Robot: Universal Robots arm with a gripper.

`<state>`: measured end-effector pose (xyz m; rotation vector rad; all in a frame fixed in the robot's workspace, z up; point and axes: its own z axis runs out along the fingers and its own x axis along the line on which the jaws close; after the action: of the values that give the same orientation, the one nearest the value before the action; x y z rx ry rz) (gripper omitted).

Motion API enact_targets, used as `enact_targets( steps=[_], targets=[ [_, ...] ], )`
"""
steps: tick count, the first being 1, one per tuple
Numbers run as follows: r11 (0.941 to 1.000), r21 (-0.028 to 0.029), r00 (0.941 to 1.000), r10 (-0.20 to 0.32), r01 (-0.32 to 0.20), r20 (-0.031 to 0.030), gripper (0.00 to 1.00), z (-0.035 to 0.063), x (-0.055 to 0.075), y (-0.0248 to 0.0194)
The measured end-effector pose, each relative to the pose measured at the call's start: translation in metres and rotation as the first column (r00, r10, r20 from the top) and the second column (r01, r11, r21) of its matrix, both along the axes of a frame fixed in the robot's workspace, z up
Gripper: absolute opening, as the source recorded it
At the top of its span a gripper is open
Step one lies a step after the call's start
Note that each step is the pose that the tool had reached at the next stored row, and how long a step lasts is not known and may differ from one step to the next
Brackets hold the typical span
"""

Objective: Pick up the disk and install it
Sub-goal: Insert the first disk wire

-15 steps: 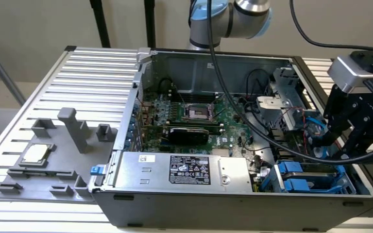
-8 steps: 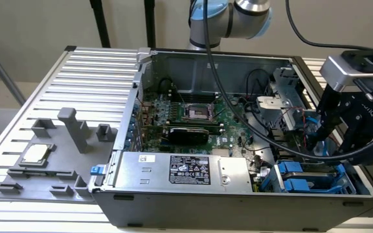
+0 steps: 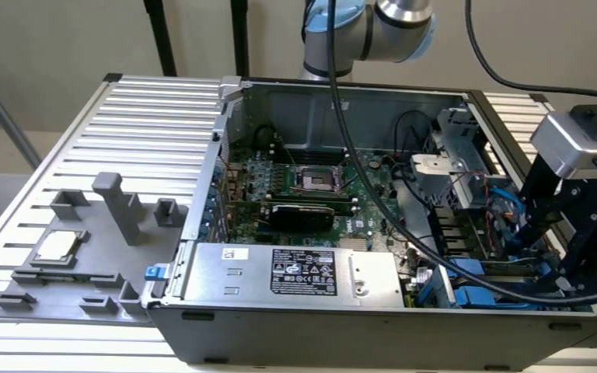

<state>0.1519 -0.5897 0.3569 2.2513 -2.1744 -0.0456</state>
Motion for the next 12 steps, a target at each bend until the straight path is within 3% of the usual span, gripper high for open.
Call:
enact_targets(
  steps=[3,6,7,12],
  targets=[
    [0.9999,0.0173,1.0,0.0,0.0,-0.0001,0.55,-0.0005,0.003,-0.006],
    [0.9994,0.0347,1.0,0.001,-0.001,-0.0001,0.53,-0.0011,0.006,-0.008],
    [0.9993,0.0379,1.0,0.002,-0.002,-0.0001,0.46,-0.0017,0.007,-0.0081],
    [0.9985,0.0504,0.9998,0.022,-0.022,0.0001,0.46,-0.0033,0.011,-0.0082]
  ],
)
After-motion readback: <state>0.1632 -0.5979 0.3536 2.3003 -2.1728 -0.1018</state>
